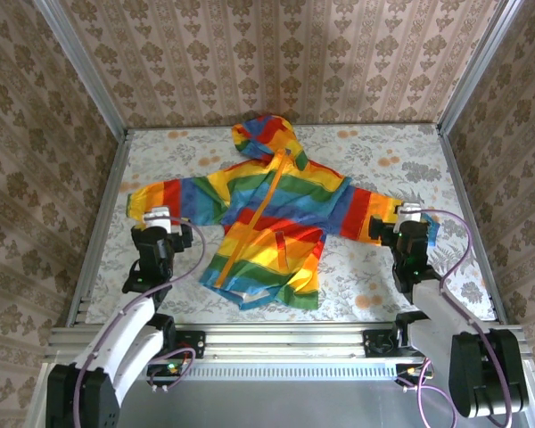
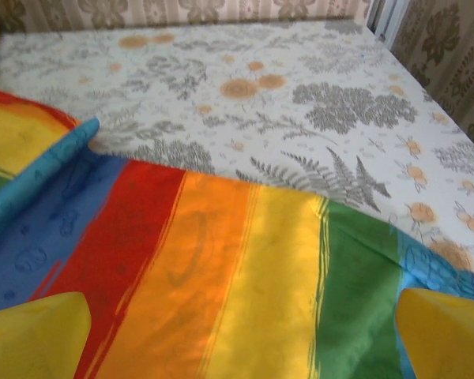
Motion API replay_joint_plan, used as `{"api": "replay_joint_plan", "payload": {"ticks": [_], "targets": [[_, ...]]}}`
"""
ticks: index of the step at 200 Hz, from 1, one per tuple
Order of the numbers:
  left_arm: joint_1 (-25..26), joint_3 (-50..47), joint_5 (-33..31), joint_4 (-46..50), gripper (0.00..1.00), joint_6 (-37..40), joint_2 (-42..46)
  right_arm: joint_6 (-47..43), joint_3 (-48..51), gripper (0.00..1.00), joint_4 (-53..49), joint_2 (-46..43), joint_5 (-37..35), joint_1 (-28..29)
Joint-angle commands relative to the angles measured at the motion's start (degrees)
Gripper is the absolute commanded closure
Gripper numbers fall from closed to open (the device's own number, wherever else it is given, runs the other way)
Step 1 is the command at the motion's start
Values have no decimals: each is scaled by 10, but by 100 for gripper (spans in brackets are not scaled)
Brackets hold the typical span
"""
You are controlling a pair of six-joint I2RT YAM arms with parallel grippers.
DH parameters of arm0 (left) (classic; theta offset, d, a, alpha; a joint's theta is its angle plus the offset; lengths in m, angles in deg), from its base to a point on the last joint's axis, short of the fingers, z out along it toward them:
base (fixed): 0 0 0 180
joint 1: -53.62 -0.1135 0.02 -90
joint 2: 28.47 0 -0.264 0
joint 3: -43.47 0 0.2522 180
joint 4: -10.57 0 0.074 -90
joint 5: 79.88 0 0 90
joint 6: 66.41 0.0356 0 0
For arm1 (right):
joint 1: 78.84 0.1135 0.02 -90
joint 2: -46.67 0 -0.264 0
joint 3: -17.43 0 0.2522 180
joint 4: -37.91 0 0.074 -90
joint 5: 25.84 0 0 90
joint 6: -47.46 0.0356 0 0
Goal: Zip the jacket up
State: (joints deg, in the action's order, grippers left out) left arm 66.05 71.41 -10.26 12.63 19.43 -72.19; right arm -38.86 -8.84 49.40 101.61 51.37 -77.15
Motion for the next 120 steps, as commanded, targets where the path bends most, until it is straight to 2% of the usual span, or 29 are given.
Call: {"api": "replay_joint_plan", "payload": {"ticks": [1, 50, 102, 120], "targets": [[-28, -23, 20, -115, 0, 15, -36, 12, 10, 0, 131, 40, 46, -9], [-90, -5, 142, -200, 0, 5, -166, 3, -24, 0, 221, 159, 92, -17], [-126, 34, 190, -330, 0, 13, -305, -4, -48, 0, 296, 269, 99, -21], [-132, 75, 206, -296, 0, 29, -337, -3, -59, 0, 308, 307, 101, -22]]}}
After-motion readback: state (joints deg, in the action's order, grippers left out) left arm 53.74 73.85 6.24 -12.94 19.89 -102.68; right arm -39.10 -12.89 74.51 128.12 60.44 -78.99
